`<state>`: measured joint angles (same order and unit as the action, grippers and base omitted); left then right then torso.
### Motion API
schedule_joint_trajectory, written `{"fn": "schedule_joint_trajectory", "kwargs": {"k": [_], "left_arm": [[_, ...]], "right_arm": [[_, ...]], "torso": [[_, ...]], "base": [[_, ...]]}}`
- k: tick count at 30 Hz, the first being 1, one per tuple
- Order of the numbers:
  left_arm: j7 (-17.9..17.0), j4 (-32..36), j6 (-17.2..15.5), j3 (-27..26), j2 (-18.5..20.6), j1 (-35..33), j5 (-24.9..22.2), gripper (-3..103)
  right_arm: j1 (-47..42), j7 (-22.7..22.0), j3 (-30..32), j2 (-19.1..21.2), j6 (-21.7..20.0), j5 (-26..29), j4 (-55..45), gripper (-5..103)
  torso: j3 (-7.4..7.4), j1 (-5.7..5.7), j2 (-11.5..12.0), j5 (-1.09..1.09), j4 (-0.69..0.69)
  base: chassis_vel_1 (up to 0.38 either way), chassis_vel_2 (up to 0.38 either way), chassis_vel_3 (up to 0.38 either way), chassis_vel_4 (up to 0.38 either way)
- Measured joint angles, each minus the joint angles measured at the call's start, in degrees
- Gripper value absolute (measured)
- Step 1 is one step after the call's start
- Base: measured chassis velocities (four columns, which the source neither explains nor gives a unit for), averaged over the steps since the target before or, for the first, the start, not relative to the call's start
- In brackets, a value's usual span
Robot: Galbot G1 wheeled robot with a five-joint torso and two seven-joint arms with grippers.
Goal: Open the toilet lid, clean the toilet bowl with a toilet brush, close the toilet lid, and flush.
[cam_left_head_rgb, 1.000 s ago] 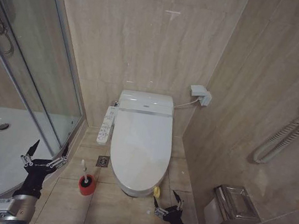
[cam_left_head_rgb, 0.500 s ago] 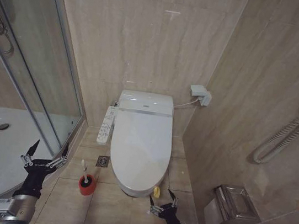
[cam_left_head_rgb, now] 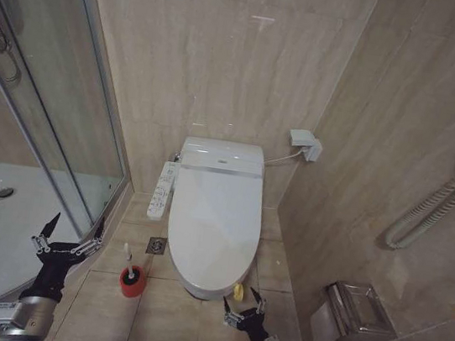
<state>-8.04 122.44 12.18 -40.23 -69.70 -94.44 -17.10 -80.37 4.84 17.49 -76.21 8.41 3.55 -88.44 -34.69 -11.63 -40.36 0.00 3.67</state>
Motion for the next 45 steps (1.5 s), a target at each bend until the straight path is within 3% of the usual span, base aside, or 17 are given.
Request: {"fn": "schedule_joint_trajectory", "kwargs": {"k": [4, 5, 12, 13, 20, 21, 28, 29, 45], "left_arm": [[0.0, 0.0, 0.0, 0.0, 0.0, 0.0, 0.0, 100], [0.0, 0.0, 0.0, 0.0, 0.0, 0.0, 0.0, 100], [0.0, 0.0, 0.0, 0.0, 0.0, 0.0, 0.0, 100], [0.0, 0.0, 0.0, 0.0, 0.0, 0.0, 0.0, 100], [0.0, 0.0, 0.0, 0.0, 0.0, 0.0, 0.0, 100], [0.0, 0.0, 0.0, 0.0, 0.0, 0.0, 0.0, 100], [0.0, 0.0, 0.0, 0.0, 0.0, 0.0, 0.0, 100], [0.0, 0.0, 0.0, 0.0, 0.0, 0.0, 0.0, 100], [0.0, 0.0, 0.0, 0.0, 0.0, 0.0, 0.0, 100]], "right_arm": [[0.7, 0.0, -0.1, -0.5, 0.2, -0.2, 0.8, 101], [0.9, 0.0, -0.1, -0.7, 0.4, -0.4, 1.3, 78], [1.7, 0.0, 0.0, -1.2, 0.8, -0.9, 1.9, 78], [1.7, 0.0, 0.0, -1.2, 0.8, -0.9, 1.9, 51], [1.4, 0.1, 0.3, -0.9, 1.1, -0.8, 1.5, 51], [1.3, 0.2, 0.4, -0.8, 1.3, -0.8, 1.3, 25], [0.8, 0.4, 1.1, -0.4, 1.5, -0.6, 0.7, 25], [0.7, 0.5, 1.3, -0.3, 1.7, -0.5, 0.6, 2], [-0.9, 0.3, 6.4, 1.5, 3.0, 1.9, -6.5, 1]], "torso": [[0.0, 0.0, 0.0, 0.0, 0.0], [0.0, 0.0, 0.0, -0.01, 0.02], [0.0, 0.01, 0.0, -0.02, 0.03], [0.0, 0.01, 0.0, -0.01, 0.02], [0.0, 0.0, 0.0, 0.02, -0.02], [0.0, 0.0, 0.0, 0.03, -0.03], [0.0, 0.0, 0.0, 0.02, -0.02], [0.0, 0.0, 0.0, 0.02, -0.02], [0.0, 0.0, 0.0, 0.02, -0.01]], "base": [[0.0, 0.0, 0.0, 0.0], [0.0, 0.0, 0.0, 0.0], [0.0, 0.0, 0.0, 0.0], [0.0, 0.0, 0.0, 0.0], [0.0, 0.0, 0.0, 0.0], [0.0, 0.0, 0.0, 0.0], [0.0, 0.0, 0.0, 0.0], [0.0, 0.0, 0.0, 0.0], [0.0, 0.0, 0.0, 0.0]]}}
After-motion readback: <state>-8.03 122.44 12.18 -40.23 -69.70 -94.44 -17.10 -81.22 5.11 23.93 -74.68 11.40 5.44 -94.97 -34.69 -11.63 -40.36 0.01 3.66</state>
